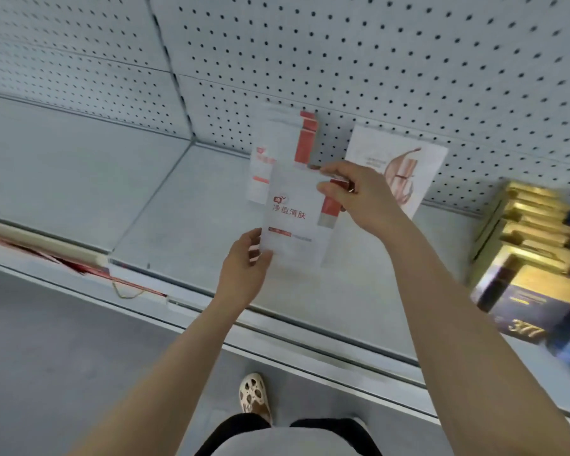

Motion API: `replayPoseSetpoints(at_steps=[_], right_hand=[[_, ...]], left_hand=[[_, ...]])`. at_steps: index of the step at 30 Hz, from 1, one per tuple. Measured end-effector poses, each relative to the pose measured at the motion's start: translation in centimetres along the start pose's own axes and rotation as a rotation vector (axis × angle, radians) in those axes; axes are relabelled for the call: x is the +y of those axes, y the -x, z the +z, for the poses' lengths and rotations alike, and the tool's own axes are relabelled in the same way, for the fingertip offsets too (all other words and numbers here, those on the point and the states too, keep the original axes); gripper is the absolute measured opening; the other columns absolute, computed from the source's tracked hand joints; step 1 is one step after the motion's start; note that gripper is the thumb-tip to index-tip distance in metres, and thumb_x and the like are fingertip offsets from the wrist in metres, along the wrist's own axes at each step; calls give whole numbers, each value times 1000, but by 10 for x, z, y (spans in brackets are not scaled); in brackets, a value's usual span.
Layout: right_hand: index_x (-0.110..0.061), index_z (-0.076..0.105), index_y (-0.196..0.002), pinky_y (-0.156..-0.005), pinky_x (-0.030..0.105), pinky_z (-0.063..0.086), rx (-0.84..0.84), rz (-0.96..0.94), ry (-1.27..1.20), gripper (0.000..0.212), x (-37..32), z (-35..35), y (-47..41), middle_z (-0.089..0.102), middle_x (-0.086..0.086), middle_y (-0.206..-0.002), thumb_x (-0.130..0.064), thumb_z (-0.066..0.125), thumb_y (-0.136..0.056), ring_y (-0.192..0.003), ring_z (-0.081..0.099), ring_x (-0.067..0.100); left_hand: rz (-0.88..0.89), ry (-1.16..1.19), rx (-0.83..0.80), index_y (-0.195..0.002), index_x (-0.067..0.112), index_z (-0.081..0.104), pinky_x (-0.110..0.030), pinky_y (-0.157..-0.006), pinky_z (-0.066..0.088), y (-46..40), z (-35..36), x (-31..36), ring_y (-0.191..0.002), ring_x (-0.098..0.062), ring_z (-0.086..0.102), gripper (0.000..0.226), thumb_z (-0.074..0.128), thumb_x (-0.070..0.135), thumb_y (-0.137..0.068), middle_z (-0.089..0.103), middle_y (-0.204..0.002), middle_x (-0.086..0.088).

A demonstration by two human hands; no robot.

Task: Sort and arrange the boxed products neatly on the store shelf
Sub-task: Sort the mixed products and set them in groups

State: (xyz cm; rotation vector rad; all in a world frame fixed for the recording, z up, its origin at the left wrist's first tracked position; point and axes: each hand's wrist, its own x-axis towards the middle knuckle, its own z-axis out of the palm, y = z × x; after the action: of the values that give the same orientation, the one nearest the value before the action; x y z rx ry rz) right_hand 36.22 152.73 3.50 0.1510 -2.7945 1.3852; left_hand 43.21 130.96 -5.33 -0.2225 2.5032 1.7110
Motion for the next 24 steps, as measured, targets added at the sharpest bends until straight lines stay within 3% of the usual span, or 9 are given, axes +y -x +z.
replayPoseSetpoints(at_steps=[2, 5, 10, 13, 19, 24], right_hand=[[-24, 67, -117, -88, 32, 52, 20, -8, 0, 26, -9, 19, -20, 62, -14, -106, -30, 67, -92, -94, 60, 10], [-23, 66, -119, -85, 13, 44, 65, -11, 40, 26, -17, 40, -42, 63, -14, -111, -28, 66, -93, -99, 59, 7], [-22, 65, -119, -95, 27, 41, 131, -63, 224, 30, -20, 54, -66, 58, 3, -119, -20, 69, -89, -113, 56, 20], [-18, 66, -119, -102, 32, 41, 186, -38, 294, 33, -18, 54, -72, 50, 7, -119, -17, 71, -87, -116, 51, 25], [-18, 64, -125, -101, 31, 38, 188, -78, 407, 38, -20, 59, -81, 48, 7, -125, -13, 70, -87, -118, 42, 26], [-17, 64, -126, -94, 21, 27, 216, -115, 428, 38, -19, 65, -84, 50, 6, -124, -14, 70, -88, -120, 40, 24]], left_hand=[[-4, -23, -13, -138, 24, 48, -7, -77, 41, -19, -14, -5, -105, -7, 59, 43, 56, 19, -96, 56, -132, 6], [-23, -23, -29, -142, 22, 44, -20, -87, 45, -45, -25, -7, -111, -12, 59, 48, 56, 19, -95, 53, -137, 3], [1, -79, -26, -142, 15, 47, -21, -93, 43, -77, -28, -10, -118, -17, 58, 48, 57, 18, -95, 53, -136, -4], [-7, -70, -29, -142, 16, 47, -30, -101, 46, -82, -26, -12, -118, -16, 57, 49, 58, 18, -94, 50, -138, -5], [-13, -83, 5, -141, 17, 47, -26, -97, 45, -91, -26, -12, -114, -15, 58, 49, 59, 19, -93, 48, -138, -4], [-14, -91, 4, -144, 18, 43, -21, -94, 40, -90, -26, -12, -111, -8, 53, 51, 57, 21, -95, 44, -141, -2]])
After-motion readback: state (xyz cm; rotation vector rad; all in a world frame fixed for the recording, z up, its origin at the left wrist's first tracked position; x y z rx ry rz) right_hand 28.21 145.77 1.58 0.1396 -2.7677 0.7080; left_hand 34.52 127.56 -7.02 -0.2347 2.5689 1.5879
